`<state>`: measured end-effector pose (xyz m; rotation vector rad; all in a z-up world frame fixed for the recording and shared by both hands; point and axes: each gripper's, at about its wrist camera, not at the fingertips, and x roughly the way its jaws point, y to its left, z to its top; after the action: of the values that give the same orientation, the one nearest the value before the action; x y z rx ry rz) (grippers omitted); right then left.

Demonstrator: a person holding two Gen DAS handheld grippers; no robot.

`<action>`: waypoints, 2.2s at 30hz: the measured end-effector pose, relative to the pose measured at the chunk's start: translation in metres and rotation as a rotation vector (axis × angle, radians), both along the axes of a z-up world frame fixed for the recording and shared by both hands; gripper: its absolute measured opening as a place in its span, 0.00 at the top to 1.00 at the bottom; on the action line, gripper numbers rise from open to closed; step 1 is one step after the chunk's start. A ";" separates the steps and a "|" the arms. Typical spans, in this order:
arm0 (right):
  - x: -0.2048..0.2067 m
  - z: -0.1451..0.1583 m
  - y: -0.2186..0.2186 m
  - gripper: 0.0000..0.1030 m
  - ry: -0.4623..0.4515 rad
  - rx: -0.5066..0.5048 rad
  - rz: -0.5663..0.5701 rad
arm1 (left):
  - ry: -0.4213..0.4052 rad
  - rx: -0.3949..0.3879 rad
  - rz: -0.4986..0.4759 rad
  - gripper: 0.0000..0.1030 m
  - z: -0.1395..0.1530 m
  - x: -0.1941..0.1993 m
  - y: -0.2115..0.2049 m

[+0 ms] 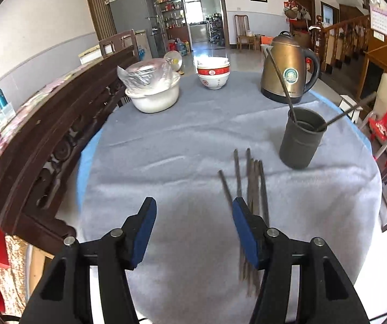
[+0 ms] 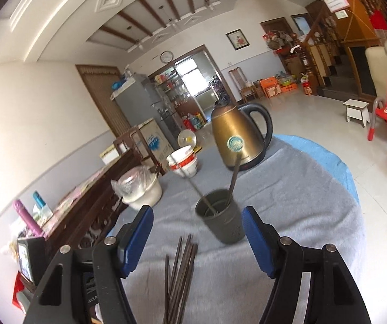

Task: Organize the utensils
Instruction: 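Open both tools and withdraw them from the holder cup toward the chopsticks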

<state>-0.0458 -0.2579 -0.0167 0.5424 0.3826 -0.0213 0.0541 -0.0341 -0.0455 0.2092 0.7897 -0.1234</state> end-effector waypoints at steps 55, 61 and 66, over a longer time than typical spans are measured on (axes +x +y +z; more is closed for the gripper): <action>0.046 -0.041 0.076 0.30 0.180 -0.007 0.241 | -0.020 0.112 0.187 0.35 -0.010 -0.008 0.077; 0.030 -0.041 0.042 0.30 0.184 -0.004 0.175 | -0.039 0.106 0.112 0.35 -0.002 -0.001 0.045; 0.023 -0.038 0.024 0.33 0.187 -0.002 0.131 | -0.028 0.081 0.058 0.35 -0.001 0.004 0.026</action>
<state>-0.0231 -0.2335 -0.0550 0.5137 0.6000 0.0543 0.0578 -0.0081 -0.0463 0.2640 0.7731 -0.0335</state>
